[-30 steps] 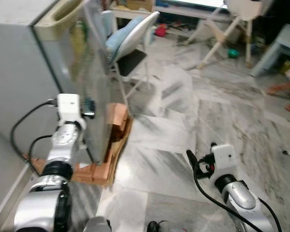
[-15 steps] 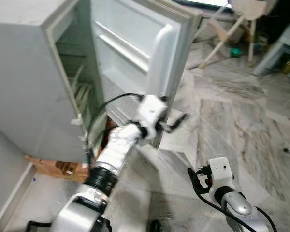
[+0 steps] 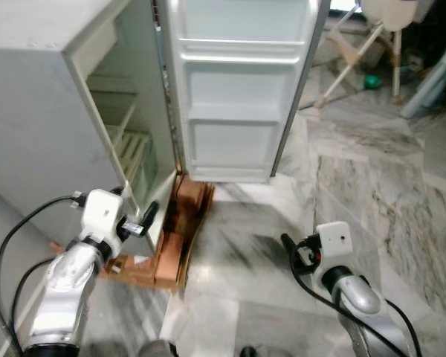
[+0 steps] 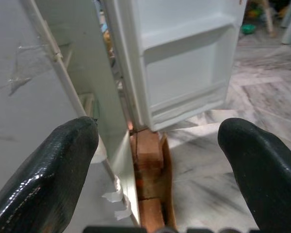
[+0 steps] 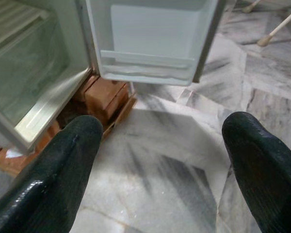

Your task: Restocking fridge

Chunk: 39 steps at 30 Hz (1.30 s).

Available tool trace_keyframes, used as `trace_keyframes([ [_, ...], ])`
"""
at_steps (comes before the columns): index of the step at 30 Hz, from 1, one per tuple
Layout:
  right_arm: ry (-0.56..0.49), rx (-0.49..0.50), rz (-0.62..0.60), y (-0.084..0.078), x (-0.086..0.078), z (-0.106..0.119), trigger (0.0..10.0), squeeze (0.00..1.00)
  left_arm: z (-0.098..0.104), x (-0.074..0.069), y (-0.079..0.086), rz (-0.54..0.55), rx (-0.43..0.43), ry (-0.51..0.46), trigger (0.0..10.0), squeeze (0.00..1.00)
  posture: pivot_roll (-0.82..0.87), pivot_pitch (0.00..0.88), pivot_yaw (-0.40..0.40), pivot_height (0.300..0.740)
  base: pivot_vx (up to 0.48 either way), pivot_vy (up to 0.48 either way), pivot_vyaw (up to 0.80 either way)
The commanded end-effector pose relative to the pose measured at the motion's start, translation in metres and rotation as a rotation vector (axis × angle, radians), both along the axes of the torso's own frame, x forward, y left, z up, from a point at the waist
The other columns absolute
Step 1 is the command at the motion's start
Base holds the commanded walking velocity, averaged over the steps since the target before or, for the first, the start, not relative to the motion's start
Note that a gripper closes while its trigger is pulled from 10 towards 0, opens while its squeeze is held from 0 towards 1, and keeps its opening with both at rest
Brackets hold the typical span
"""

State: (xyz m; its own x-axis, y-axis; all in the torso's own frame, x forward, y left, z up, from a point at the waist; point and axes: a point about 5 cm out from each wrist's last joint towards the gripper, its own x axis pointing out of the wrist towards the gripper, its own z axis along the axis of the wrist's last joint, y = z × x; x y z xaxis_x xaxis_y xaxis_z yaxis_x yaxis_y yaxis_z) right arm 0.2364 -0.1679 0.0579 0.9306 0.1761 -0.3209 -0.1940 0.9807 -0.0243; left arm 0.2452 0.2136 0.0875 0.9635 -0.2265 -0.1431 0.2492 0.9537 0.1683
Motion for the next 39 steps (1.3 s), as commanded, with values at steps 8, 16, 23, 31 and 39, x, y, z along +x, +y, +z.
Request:
trace_keyframes([
  [8,-0.026,-0.006,0.005,0.003,0.008,0.002,10.0,0.00,0.003,0.002,-0.023,-0.025,0.006,-0.005,10.0,0.00,0.01,0.052,-0.066,0.740,0.329,-0.346,0.00],
  [16,-0.041,-0.009,-0.011,-0.003,0.013,0.004,10.0,0.00,0.004,0.007,-0.029,-0.027,0.014,-0.004,10.0,0.00,0.00,0.046,-0.067,0.740,0.330,-0.345,0.00],
  [23,-0.088,0.006,-0.034,-0.005,0.022,0.012,10.0,0.00,0.007,0.003,-0.028,-0.015,0.054,-0.016,10.0,0.00,0.02,0.054,-0.055,0.740,0.329,-0.346,0.00],
  [31,-0.137,0.000,-0.024,0.000,0.033,0.024,10.0,0.00,0.007,0.000,-0.027,0.000,0.052,-0.017,10.0,0.00,0.01,0.061,-0.057,0.740,0.330,-0.345,-0.38],
  [39,-0.175,0.015,-0.040,0.002,0.037,0.031,10.0,0.00,0.006,0.003,-0.032,0.007,0.015,-0.011,10.0,0.00,-0.01,0.055,-0.054,0.740,0.343,-0.330,-0.80],
])
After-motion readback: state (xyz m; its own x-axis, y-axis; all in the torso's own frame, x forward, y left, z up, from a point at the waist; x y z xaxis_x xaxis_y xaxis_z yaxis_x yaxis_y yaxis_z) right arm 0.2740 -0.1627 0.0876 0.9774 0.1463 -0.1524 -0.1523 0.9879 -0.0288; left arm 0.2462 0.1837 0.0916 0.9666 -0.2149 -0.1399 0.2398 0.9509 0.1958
